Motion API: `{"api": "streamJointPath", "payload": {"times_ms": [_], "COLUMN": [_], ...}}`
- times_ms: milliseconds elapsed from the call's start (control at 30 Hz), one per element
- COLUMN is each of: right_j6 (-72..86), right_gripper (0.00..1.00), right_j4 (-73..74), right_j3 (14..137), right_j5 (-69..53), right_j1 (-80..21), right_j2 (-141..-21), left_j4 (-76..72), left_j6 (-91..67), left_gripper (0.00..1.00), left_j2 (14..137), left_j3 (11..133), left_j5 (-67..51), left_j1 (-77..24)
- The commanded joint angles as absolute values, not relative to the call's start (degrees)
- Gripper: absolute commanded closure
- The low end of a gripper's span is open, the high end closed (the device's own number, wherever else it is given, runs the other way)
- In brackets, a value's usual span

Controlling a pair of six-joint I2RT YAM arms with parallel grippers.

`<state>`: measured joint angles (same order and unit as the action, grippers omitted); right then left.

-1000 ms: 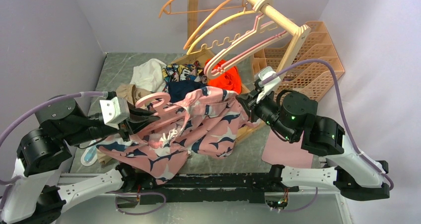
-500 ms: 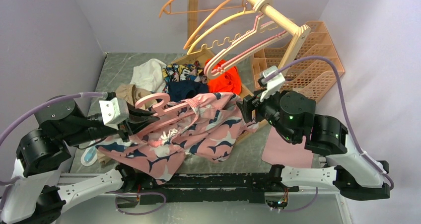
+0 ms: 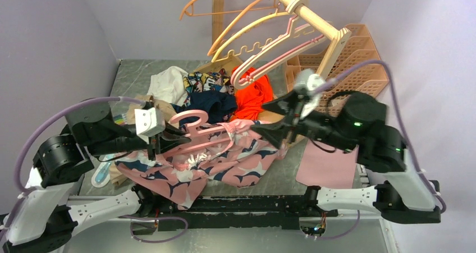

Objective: Place the shorts on the hanger
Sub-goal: Hang the shorts on the hanger.

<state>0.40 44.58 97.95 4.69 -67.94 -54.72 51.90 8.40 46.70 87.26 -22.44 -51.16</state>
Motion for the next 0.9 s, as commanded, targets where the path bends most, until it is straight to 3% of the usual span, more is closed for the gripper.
{"api": "streamJointPath", "payload": {"times_ms": [0,233,533,600,733,867], "right_j6": [-1.45,-3.04,-2.98,-2.84,-2.32,-2.34], "right_gripper": [0.35,0.40,0.66,0.62,0.42,0.39], "right_j4": [41.96,43.25,44.24,44.00,41.23,39.99], "right_j3": [95.08,93.06,91.46,91.53,90.74,90.25], "right_j5": [-3.63,-5.91,-3.54,-3.46,-4.70,-5.00], "right_j1": [-67.98,-68.06,-68.00,-68.06,-67.97,-68.00], "right_j2": [-58.58,-59.73,-58.54,-58.64,-57.69,-58.27], "left_j4": [51.24,51.06,50.56,50.27,50.52,50.12], "left_j6": [7.54,8.12,8.18,8.09,8.00,7.91], "left_gripper": [0.93,0.93,0.93,0.93,0.93,0.93], "left_j2": [47.79,48.36,48.34,48.41,48.73,48.71], "left_j3": [87.32,86.92,86.84,86.75,86.84,86.12], "left_j5": [-26.81,-27.39,-27.33,-27.52,-27.52,-27.58], "left_j1": [-50.89,-50.89,-50.91,-50.89,-50.90,-50.89]}}
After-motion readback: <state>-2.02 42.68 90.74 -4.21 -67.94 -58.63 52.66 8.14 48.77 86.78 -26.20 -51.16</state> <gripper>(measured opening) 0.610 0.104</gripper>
